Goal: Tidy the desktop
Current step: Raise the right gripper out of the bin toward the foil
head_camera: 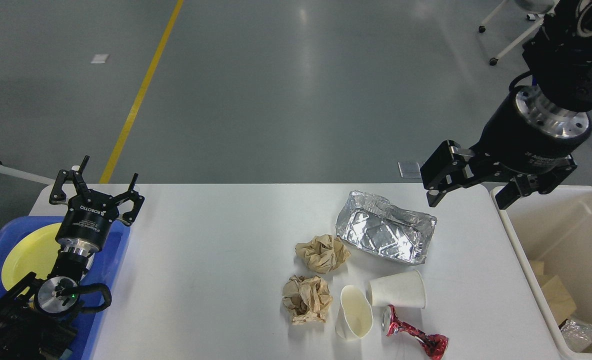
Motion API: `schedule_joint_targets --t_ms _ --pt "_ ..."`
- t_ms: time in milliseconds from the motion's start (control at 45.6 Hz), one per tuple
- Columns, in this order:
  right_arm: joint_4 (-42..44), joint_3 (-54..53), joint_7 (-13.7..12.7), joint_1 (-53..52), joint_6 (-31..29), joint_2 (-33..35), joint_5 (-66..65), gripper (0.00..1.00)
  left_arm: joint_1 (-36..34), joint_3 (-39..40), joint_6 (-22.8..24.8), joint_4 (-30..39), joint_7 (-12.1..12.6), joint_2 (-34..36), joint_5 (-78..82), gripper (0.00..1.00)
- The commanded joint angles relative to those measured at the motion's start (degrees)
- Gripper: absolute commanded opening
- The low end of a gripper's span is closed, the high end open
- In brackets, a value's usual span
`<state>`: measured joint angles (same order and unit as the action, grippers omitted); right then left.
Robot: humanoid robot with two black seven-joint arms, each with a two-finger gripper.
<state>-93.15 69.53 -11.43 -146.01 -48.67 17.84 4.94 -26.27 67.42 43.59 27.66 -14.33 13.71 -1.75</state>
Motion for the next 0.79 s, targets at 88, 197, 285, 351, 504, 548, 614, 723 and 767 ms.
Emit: schedule_joint_targets --t_ms 88,197,285,351,504,548,614,723,767 --pt "0.8 -0.4 0.0 3.5 0.9 -0.4 0.1 1.0 0.0 0.0 0.0 0.0 0.0 0.0 0.0 0.96" --pt "2.7 -0.6 0.0 8.3 3.9 -1.4 0.0 1.0 0.0 0.0 0.0 0.0 0.0 0.0 0.0 0.96" --pt "4.2 -0.7 0.0 12.2 8.8 -2.2 0.1 1.0 0.0 0.0 0.0 0.0 0.0 0.0 0.1 0.96" --pt "5.3 -0.7 0.0 15.6 13.2 -2.5 0.2 1.0 0.0 0.0 0.0 0.0 0.0 0.0 0.0 0.96" --pt "8.6 -0.8 0.1 24.8 21.8 -2.5 0.2 1.0 0.0 0.0 0.0 0.0 0.0 0.0 0.1 0.96" --pt "10.9 -1.0 0.1 28.1 22.9 -2.8 0.1 1.0 0.0 0.0 0.0 0.0 0.0 0.0 0.0 0.96" --pt "15.7 -1.1 0.2 33.8 24.1 -3.4 -0.4 1.0 0.0 0.0 0.1 0.0 0.0 0.0 0.1 0.96" --pt "28.0 -2.1 0.3 46.1 25.2 -5.9 -0.4 1.0 0.0 0.0 0.1 0.0 0.0 0.0 0.1 0.96" --pt "34.3 -3.4 0.4 51.9 25.3 -6.4 -0.5 1.0 0.0 0.1 0.1 0.0 0.0 0.0 0.0 0.96"
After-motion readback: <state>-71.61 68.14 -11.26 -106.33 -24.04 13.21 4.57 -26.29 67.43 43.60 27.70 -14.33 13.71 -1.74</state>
